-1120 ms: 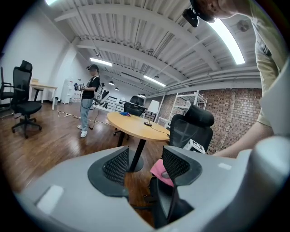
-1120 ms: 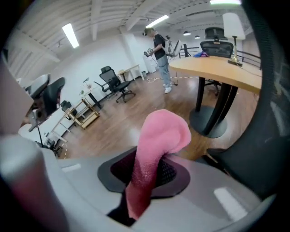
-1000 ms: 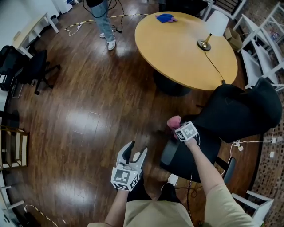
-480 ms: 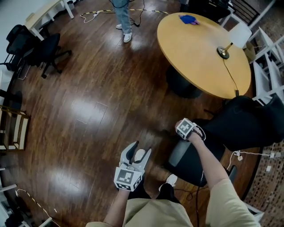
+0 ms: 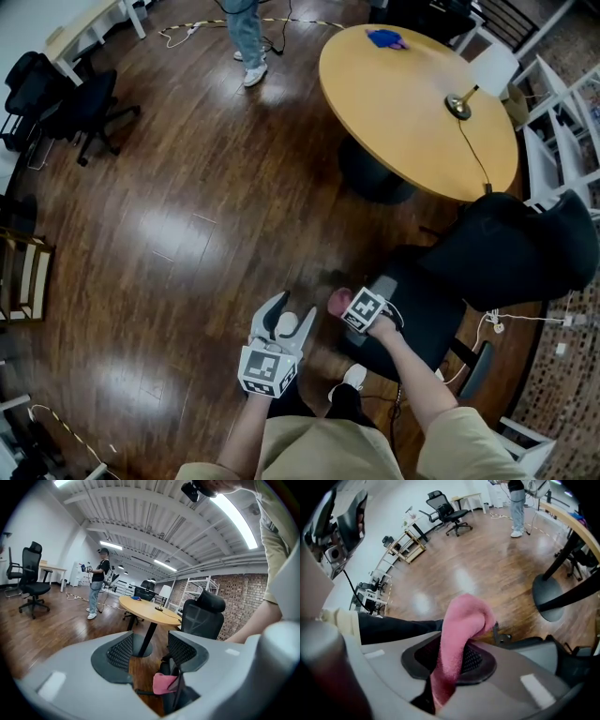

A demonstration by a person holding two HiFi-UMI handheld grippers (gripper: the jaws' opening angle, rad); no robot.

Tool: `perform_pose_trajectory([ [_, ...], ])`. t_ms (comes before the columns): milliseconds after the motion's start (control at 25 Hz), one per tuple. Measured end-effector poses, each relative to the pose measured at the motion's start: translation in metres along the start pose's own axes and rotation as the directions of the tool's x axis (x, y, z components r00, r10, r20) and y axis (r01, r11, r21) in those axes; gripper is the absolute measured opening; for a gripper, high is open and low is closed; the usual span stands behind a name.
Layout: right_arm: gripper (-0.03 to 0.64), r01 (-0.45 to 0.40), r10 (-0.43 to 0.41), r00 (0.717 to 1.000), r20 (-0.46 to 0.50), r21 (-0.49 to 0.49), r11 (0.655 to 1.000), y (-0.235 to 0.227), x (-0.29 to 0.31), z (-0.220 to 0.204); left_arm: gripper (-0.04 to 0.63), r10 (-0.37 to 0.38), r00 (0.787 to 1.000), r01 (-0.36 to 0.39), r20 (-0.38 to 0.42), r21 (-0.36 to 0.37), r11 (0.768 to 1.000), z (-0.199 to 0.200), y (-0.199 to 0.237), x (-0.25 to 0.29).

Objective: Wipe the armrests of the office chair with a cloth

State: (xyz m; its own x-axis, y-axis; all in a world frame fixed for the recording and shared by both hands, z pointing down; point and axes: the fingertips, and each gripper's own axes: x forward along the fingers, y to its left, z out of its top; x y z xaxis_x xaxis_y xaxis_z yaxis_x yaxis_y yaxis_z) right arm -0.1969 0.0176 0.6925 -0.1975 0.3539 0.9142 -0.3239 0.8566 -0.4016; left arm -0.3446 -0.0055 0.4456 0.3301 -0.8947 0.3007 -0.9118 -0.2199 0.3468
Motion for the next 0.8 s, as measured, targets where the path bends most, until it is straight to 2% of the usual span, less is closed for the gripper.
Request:
perform_pose_trajectory([
  [120,0.072,-0.082,0.081,0.996,0.042,0.023,0.996,0.034,0.013,-0.007,0.213,-0.021,1.000,0.021,-0.011,-0.001,1.000,-0.005,-0.010,0.001],
  [360,0.071,-0.166,0.158,0.983,0.093,0.088,0.982,0.076,0.029,-0.028,0.213,-0.061,0.998,0.061,-0.022,-0.003,0.998,-0.011,-0.030,0.005],
  [600,0.069,-0.174,0.138,0.973,0.185,0.194,0.965,0.083,0.028,-0.063,0.213,-0.101,0.995,0.102,-0.023,0.009,0.995,-0.010,-0.047,0.012],
  [720,0.069,-0.179,0.142,0.974,0.174,0.222,0.958,0.081,0.024,-0.088,0.213,-0.108,0.994,0.109,-0.026,0.012,0.994,-0.007,-0.053,0.015],
  [800,0.069,-0.168,0.128,0.979,0.160,0.273,0.947,0.071,0.022,-0.113,0.213,-0.122,0.992,0.122,-0.034,0.013,0.992,-0.008,-0.060,0.017],
])
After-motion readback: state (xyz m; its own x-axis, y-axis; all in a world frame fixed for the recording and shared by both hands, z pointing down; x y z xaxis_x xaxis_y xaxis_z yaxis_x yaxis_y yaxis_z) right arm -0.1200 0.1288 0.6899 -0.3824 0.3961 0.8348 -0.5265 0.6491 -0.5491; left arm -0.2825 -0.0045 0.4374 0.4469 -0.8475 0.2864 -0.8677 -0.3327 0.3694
